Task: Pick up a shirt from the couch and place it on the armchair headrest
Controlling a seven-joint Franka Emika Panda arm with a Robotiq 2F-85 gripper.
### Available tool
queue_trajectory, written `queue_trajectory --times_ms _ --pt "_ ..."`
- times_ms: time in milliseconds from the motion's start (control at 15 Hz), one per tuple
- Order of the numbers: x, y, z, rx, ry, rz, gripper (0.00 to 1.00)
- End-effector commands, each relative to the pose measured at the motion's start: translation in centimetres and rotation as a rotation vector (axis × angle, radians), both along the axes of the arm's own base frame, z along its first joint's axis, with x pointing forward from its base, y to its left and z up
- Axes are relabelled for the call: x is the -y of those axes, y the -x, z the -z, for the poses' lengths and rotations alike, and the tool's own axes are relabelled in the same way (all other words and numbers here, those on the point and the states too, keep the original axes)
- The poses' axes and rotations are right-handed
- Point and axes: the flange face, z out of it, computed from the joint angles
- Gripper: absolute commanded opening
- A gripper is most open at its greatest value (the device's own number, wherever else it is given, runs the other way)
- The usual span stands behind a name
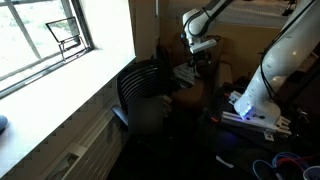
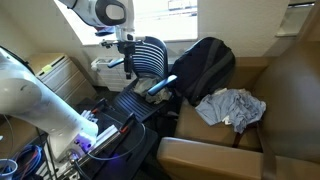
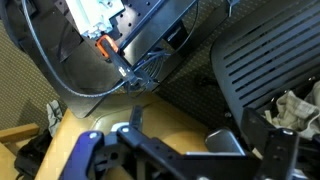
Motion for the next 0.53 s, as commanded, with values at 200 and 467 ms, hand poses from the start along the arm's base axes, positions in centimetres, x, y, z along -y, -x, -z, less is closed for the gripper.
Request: queue_trajectory --times_ms 200,467 --pt "15.1 8.3 3.8 0.037 0.082 0.375 1.00" --pt "18.6 11.2 4.7 -0.020 0.053 0.466 1.00"
